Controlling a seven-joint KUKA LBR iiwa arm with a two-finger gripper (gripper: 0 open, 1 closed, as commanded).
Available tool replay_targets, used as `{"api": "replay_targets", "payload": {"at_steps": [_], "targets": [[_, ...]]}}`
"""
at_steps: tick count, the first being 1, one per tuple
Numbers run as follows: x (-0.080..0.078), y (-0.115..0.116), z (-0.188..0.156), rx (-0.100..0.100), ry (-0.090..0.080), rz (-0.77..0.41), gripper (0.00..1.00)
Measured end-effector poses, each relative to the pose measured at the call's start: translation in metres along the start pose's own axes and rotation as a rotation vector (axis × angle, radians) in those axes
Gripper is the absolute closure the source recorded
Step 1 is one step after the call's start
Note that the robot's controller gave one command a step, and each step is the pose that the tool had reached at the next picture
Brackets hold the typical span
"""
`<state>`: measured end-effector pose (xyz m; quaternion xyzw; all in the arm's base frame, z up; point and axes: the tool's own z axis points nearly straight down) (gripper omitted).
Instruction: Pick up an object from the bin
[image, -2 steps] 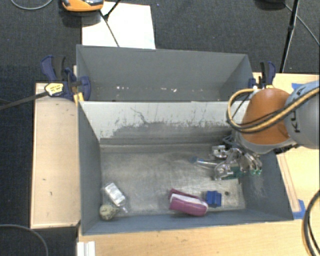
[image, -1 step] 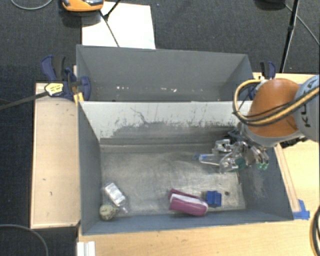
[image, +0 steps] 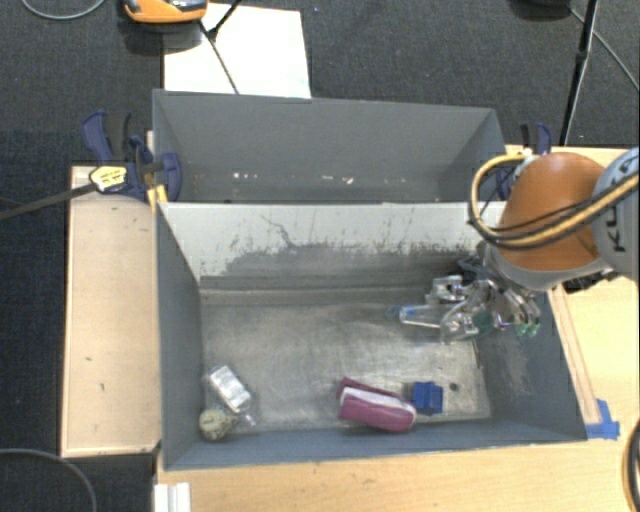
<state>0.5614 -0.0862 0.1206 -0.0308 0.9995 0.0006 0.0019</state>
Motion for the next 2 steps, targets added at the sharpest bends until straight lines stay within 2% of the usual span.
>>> {"api": "replay_targets", "payload": {"at_steps": [1, 2], "targets": [[-0.0016, -0.0002, -0.0491, 0.002, -0.004, 0.002, 1.0], [-0.0028, -0.0004, -0.0583, 0.002, -0.003, 0.005, 1.0]]}}
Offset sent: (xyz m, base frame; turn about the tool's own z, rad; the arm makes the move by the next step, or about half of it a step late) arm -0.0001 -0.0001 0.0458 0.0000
